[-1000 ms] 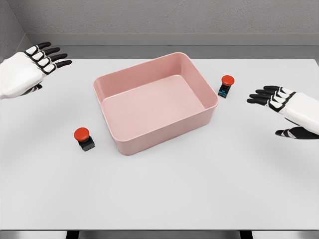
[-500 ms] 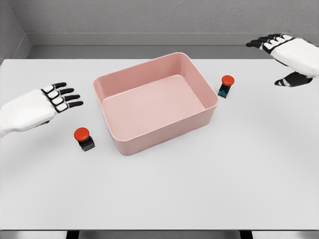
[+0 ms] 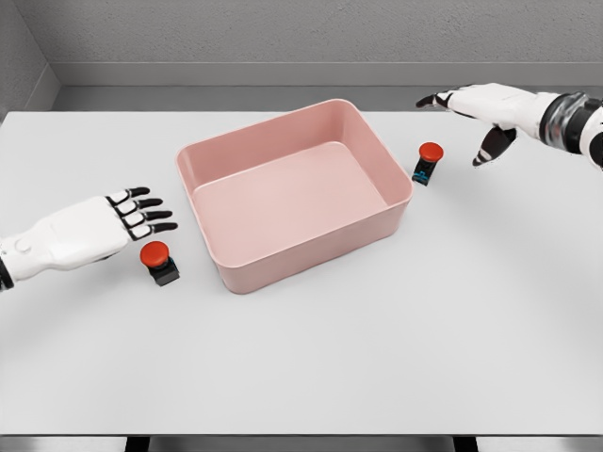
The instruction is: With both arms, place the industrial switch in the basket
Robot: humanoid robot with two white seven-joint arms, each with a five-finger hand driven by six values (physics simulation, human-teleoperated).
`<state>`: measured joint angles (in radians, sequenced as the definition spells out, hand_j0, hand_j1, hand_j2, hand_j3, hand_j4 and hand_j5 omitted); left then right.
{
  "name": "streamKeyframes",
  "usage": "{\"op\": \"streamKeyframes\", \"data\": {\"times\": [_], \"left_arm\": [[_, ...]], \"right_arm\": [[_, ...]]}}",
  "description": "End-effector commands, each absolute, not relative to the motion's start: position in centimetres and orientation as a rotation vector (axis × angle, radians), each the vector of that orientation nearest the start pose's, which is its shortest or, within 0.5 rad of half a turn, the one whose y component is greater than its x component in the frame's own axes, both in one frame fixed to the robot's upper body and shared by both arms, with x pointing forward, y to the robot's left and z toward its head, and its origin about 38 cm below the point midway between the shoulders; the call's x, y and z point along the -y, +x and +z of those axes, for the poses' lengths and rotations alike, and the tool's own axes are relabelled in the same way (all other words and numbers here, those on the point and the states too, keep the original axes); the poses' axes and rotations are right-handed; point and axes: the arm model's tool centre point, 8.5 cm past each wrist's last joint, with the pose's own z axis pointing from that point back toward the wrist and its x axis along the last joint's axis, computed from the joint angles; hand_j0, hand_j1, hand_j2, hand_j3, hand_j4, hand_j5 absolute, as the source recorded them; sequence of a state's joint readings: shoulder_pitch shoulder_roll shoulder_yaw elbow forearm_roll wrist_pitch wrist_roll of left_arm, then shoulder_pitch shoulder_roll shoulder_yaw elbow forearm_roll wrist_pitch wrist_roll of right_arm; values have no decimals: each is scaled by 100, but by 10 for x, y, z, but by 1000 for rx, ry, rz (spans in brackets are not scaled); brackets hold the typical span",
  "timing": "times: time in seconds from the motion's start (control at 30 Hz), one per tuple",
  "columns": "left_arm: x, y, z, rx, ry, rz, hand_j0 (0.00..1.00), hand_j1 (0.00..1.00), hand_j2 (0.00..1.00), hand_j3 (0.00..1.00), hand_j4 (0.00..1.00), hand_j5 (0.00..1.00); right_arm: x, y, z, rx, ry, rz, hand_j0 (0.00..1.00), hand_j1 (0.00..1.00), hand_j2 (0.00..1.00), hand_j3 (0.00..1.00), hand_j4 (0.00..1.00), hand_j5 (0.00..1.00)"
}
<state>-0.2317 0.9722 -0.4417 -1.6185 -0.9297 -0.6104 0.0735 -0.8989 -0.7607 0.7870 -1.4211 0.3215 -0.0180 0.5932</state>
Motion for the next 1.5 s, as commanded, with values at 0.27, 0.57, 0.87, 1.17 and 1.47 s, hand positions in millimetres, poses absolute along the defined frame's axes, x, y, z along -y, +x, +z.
{"op": "streamKeyframes", "data": {"times": [0.27, 0.57, 0.87, 1.17, 1.47], "left_arm": [[-325, 349, 159, -1896, -872, 2749, 100, 100, 100, 100, 100, 100], [-320, 347, 154, -1883, -844, 2764, 100, 100, 100, 100, 100, 100], [-316, 344, 151, -1841, -810, 2794, 96, 96, 96, 96, 96, 96], [-317, 343, 150, -1802, -806, 2817, 64, 64, 64, 64, 64, 64], [-317, 344, 152, -1761, -810, 2836, 42, 42, 42, 42, 42, 42]], "right_arm": [[248, 516, 234, 1112, -494, 1777, 100, 100, 100, 100, 100, 100], [267, 523, 225, 1058, -509, 1734, 100, 100, 100, 100, 100, 100], [273, 523, 206, 992, -495, 1741, 100, 100, 100, 100, 100, 100], [270, 529, 199, 983, -481, 1726, 100, 100, 100, 100, 100, 100], [262, 535, 200, 987, -475, 1718, 100, 100, 100, 100, 100, 100]]}}
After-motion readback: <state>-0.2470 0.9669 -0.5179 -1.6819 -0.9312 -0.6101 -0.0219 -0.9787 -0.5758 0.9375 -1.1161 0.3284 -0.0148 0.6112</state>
